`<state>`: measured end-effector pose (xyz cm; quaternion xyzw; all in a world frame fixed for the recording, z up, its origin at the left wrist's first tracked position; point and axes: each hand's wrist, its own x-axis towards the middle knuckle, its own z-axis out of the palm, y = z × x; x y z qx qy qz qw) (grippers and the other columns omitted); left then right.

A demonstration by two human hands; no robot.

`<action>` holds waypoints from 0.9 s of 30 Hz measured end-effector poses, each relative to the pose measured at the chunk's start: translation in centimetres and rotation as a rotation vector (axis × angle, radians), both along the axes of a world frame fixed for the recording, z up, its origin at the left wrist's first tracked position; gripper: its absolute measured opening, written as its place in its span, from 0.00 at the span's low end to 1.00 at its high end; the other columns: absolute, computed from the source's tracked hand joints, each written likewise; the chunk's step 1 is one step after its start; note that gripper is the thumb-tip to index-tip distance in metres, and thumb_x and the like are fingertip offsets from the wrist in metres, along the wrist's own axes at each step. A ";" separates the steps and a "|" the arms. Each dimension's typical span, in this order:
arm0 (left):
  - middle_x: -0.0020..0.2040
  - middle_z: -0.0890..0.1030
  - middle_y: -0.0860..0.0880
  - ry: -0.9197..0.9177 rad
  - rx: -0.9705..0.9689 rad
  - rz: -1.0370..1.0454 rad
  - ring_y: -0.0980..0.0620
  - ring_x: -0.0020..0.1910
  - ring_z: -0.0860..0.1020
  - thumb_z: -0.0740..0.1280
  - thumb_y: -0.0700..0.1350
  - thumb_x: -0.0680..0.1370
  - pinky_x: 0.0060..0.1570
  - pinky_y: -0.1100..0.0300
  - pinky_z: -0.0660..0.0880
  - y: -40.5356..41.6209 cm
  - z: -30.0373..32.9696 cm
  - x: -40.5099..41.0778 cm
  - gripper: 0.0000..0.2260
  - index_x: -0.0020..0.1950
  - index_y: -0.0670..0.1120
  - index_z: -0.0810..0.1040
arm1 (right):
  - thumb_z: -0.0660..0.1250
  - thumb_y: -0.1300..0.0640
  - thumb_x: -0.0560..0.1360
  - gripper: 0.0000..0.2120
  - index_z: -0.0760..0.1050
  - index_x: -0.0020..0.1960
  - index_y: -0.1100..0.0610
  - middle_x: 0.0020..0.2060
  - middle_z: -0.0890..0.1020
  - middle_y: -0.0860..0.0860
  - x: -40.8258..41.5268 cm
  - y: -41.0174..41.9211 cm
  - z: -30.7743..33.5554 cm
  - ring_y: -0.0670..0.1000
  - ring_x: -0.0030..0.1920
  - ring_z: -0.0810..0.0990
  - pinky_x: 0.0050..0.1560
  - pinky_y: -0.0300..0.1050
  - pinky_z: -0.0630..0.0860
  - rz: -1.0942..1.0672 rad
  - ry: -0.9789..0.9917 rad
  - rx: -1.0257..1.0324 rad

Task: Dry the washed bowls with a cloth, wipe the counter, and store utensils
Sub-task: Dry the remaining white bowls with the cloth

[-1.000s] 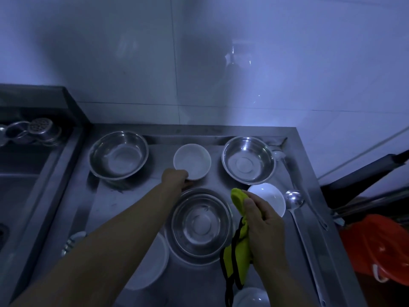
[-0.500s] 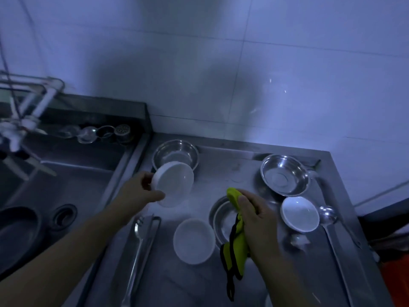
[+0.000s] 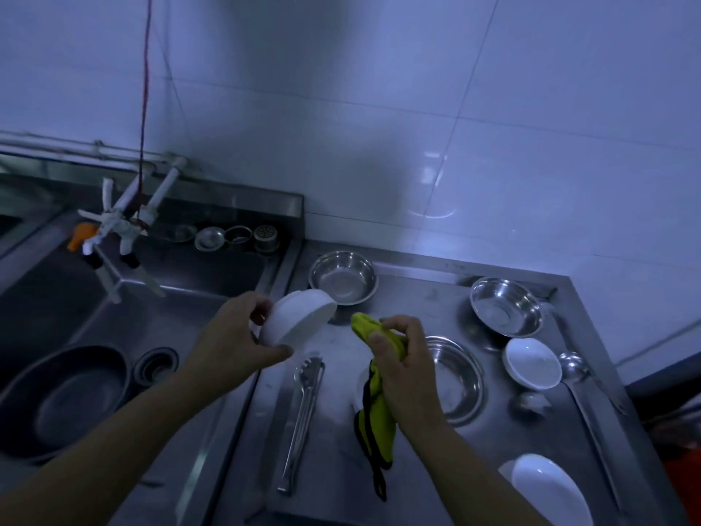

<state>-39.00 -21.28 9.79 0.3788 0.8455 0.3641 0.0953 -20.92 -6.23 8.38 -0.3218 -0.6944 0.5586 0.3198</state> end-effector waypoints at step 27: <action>0.45 0.79 0.53 -0.359 0.377 -0.102 0.56 0.44 0.76 0.60 0.53 0.73 0.42 0.56 0.74 -4.4 6.3 -1.8 0.07 0.46 0.62 0.77 | 0.71 0.54 0.74 0.10 0.83 0.55 0.54 0.53 0.84 0.51 -7.1 -9.4 2.0 0.51 0.53 0.82 0.48 0.45 0.74 0.175 0.082 1.546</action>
